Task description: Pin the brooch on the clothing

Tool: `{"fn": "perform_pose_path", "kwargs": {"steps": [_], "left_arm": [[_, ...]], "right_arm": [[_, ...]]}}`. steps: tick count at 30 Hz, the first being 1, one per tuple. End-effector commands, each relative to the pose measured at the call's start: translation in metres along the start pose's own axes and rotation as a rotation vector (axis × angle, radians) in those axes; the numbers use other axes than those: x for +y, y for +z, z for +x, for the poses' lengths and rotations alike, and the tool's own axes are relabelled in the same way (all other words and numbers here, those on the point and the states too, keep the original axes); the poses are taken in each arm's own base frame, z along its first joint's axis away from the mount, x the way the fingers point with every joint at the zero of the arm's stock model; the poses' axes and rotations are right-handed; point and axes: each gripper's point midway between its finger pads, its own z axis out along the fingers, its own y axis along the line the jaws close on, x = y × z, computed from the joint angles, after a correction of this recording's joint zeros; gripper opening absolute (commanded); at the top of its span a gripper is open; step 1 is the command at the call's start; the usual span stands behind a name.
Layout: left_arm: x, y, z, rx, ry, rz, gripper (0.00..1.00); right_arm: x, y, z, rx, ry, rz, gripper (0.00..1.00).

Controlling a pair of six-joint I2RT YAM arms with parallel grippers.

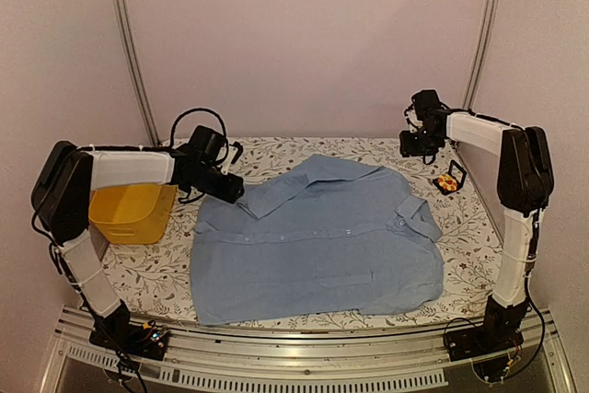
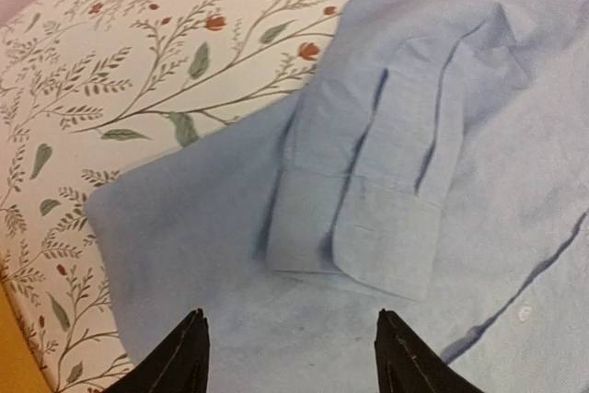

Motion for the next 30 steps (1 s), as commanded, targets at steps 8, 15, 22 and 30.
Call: {"fn": "perform_pose_path", "kwargs": {"steps": [8, 15, 22, 30], "left_arm": [[-0.04, 0.05, 0.03, 0.174, -0.003, 0.135, 0.61], [-0.049, 0.066, 0.042, 0.222, -0.016, 0.13, 0.26], [-0.035, 0.047, 0.038, 0.183, 0.014, 0.061, 0.0], [-0.009, 0.027, 0.013, 0.108, 0.003, 0.017, 0.0]], "right_arm": [[0.094, -0.064, 0.1, 0.107, 0.039, -0.265, 0.38], [0.082, -0.042, 0.175, 0.259, 0.108, -0.196, 0.3], [0.054, -0.026, 0.221, 0.357, 0.142, -0.056, 0.26], [0.051, -0.022, 0.228, 0.37, 0.14, -0.046, 0.26]]}}
